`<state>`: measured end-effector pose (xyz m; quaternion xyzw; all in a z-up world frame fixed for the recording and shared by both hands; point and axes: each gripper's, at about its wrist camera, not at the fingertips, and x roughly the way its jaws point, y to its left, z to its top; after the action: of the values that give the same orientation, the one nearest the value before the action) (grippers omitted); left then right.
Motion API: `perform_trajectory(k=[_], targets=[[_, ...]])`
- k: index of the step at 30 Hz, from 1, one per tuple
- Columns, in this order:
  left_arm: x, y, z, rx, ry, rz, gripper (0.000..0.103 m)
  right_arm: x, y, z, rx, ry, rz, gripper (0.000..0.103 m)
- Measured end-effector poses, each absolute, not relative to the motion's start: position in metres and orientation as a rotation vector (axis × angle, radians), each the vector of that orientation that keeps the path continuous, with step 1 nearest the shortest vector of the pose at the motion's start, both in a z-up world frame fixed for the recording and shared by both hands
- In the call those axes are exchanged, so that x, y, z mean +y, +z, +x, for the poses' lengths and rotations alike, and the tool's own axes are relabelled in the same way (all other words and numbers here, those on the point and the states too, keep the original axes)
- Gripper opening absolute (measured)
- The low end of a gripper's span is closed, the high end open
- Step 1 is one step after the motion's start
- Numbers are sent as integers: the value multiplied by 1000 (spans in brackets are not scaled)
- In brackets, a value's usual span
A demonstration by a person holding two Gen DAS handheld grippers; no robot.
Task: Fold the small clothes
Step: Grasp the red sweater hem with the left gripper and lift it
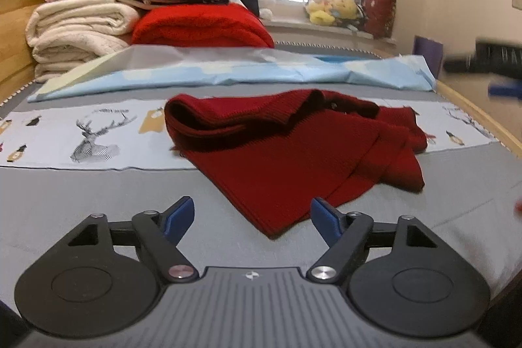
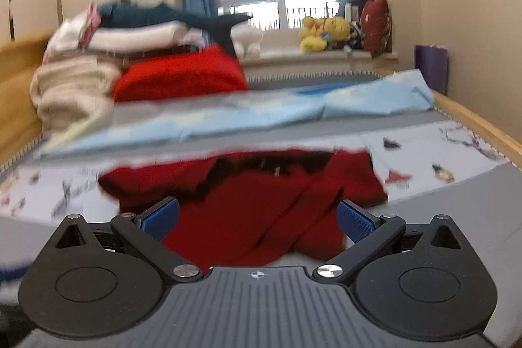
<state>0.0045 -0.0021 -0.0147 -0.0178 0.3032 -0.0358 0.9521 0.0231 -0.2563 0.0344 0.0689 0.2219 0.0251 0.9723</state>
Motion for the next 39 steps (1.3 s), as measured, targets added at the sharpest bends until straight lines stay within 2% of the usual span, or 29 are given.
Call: perform_trajectory(k=[3,4,5,7,9,12,15,18,21,22,25,26,34,39], targets=[[-1,-20,15,647,-107,-73,63,-277,45,39,374,58,73,102],[-3,-24,22,666,-115,-77,54,-284,45,44,356,63,63,102],[-2,-28,27,716,-118,-81,42,-291,43,48,351,70,69,102],[-5,-36,43,743,-113,-75,31,-304,31,54,369,68,107,102],[-6,-48,65,769,-89,-63,31,-311,18,62,456,45,128,98],[-7,-70,101,822,-49,-96,31,-314,21,59,438,53,126,96],[-6,-91,131,904,-3,-181,43,-318,19,59,433,66,82,95],[-5,-106,152,966,31,-262,51,-327,18,64,441,57,78,87],[-7,-118,167,1013,61,-283,51,-338,16,67,458,36,98,77],[-9,-117,170,1009,65,-263,49,-342,16,68,464,32,108,75],[-15,-109,182,1013,15,-155,16,-352,14,71,474,17,135,72],[-13,-104,185,1015,-9,-111,12,-356,13,72,476,13,143,71],[50,-37,151,943,-256,279,8,-373,2,90,538,-32,238,71],[123,-41,123,1073,-281,578,6,-368,-7,105,582,-44,258,71]])
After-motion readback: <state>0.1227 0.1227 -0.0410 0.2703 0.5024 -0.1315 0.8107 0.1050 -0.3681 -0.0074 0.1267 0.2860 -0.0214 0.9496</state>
